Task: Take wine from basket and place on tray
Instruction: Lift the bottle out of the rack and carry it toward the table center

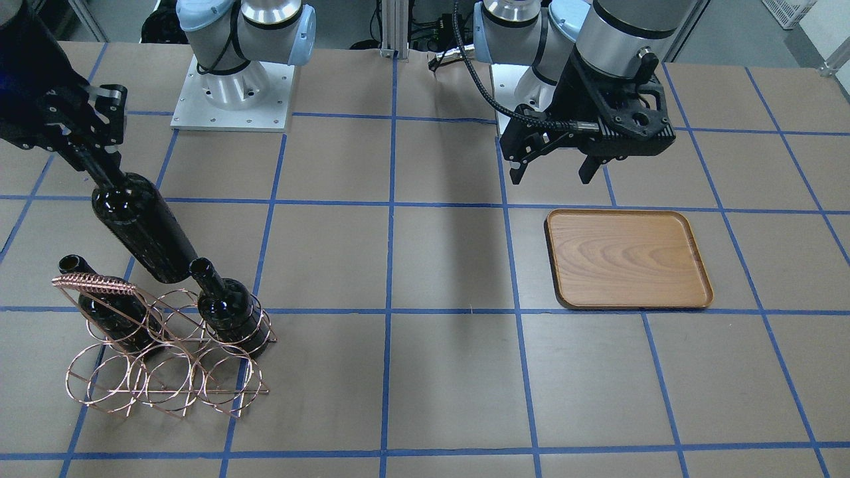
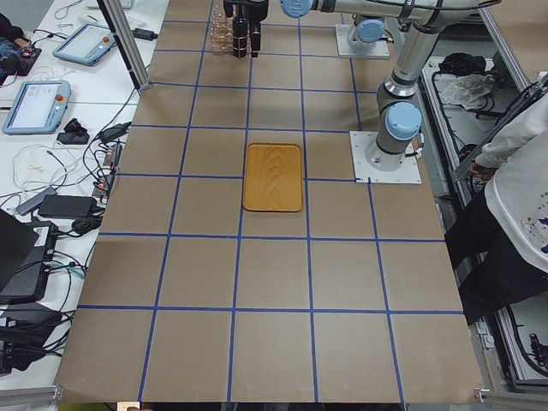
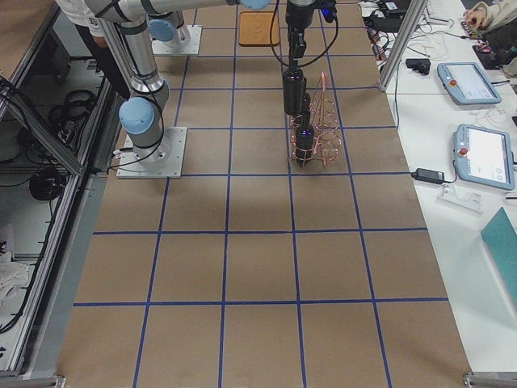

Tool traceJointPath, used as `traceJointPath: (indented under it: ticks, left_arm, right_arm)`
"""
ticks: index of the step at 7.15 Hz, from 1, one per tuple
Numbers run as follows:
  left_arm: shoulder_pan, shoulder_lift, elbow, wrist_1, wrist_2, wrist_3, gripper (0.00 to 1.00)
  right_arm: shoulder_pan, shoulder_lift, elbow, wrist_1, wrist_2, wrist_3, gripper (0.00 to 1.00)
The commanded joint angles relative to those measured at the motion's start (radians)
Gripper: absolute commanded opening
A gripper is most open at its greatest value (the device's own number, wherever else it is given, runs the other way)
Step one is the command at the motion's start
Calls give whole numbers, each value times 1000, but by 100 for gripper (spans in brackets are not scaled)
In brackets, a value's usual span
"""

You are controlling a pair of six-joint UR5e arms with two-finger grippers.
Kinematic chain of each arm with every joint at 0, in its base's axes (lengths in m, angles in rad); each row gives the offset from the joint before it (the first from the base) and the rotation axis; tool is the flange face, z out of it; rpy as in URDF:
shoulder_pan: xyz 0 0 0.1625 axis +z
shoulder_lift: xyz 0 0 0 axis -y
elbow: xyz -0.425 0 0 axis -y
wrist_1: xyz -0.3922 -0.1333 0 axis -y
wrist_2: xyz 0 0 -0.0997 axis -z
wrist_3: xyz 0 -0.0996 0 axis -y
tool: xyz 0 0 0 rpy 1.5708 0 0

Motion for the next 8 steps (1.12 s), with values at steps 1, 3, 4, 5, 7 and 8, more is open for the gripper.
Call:
traceJointPath:
  ticks: [1, 3, 4, 5, 7, 8]
  left_arm:
    - [0, -1, 1, 1, 0, 2, 100]
    - [0, -1, -1, 2, 0, 0, 100]
    - [0, -1, -1, 2, 0, 0, 100]
    - [0, -1, 1, 2, 0, 0, 100]
    - [0, -1, -1, 0, 0, 0, 100]
    - [2, -1, 1, 1, 0, 0, 100]
  right_arm:
    - [126, -26, -5, 71, 8, 207, 10]
    - [344, 13, 18, 56, 14, 480, 5]
    - [398, 61, 32, -8, 29, 604, 3]
    - [474, 111, 53, -95, 37, 675, 5]
    - [564, 181, 64, -217, 43, 818, 5]
    - [578, 201, 72, -243, 75, 832, 5]
